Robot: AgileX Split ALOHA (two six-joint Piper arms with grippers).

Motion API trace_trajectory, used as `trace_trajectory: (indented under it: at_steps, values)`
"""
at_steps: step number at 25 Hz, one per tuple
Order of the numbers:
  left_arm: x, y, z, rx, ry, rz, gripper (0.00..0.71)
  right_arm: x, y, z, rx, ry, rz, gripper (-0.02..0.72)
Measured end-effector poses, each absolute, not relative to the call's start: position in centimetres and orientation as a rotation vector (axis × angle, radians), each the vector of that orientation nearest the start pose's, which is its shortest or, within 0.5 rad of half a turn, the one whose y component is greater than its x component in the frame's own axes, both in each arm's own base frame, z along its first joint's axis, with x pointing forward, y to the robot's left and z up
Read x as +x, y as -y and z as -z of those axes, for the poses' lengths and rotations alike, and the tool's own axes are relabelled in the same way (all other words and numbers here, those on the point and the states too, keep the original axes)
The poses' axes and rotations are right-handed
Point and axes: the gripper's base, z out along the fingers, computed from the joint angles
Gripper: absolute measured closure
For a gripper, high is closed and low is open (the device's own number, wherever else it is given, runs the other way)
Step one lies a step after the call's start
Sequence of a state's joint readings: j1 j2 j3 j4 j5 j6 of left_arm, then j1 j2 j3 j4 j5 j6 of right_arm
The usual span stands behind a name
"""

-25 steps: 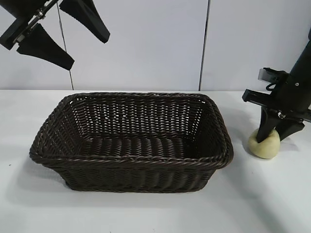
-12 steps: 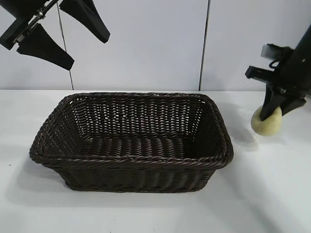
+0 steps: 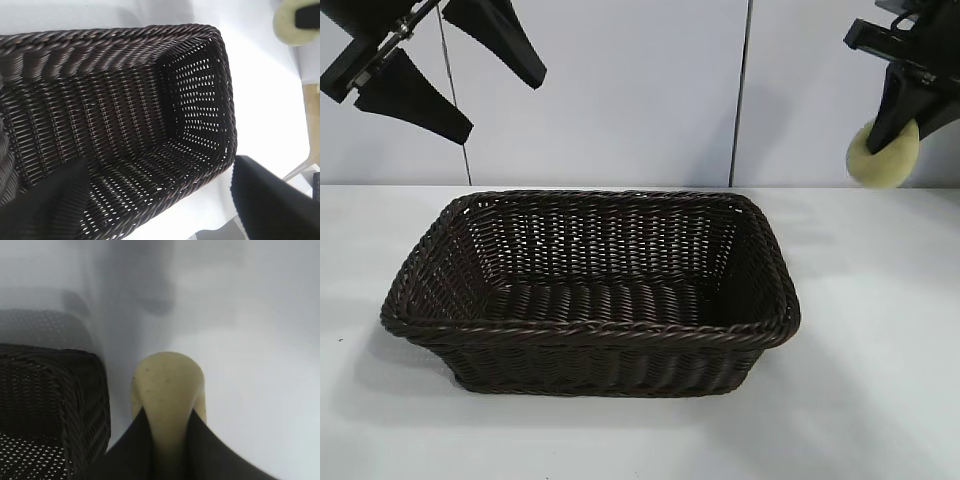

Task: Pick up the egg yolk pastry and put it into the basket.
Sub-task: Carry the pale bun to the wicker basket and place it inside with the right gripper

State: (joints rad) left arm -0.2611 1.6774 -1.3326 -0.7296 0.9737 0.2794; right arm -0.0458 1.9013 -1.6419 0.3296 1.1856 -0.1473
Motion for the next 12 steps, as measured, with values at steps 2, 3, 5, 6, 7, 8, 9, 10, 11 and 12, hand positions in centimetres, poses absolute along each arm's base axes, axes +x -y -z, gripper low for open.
trace_trajectory:
  at_steps: [2,3,5,6,7,8,9,10,11,12]
  values:
    - [32.7,13.9,-29.0,0.295,-2.647,0.923,0.143,39.8,-2.0,-27.6,-0.062,-2.860,-0.449,0.608]
    - [32.7,13.9,-29.0,0.295,-2.647,0.923,0.143,39.7,-2.6,-27.7,-0.083,-2.858,-0.460,0.608]
    - [32.7,13.9,-29.0,0.295,-2.647,0.923,0.143,39.6,-4.1,-27.8,-0.143,-2.855,-0.475,0.608]
    - [32.7,13.9,-29.0,0.295,-2.647,0.923,0.143,39.5,-5.0,-27.8,-0.175,-2.856,-0.481,0.608]
    - [32.7,13.9,-29.0,0.295,-2.647,0.923,0.143,39.4,-5.8,-27.8,-0.206,-2.856,-0.486,0.608]
    - [32.7,13.9,-29.0,0.295,-2.647,0.923,0.143,39.2,-6.7,-27.8,-0.239,-2.857,-0.492,0.608]
    - [32.7,13.9,-29.0,0.295,-2.647,0.923,0.143,39.1,-7.6,-27.8,-0.275,-2.857,-0.496,0.608]
    - [32.7,13.9,-29.0,0.295,-2.647,0.923,0.143,38.9,-8.4,-27.8,-0.303,-2.857,-0.501,0.608]
    - [32.7,13.9,-29.0,0.295,-2.647,0.923,0.143,38.7,-9.4,-27.8,-0.340,-2.857,-0.506,0.608]
    - [32.7,13.9,-29.0,0.295,-2.647,0.923,0.143,38.4,-10.3,-27.8,-0.375,-2.856,-0.510,0.608]
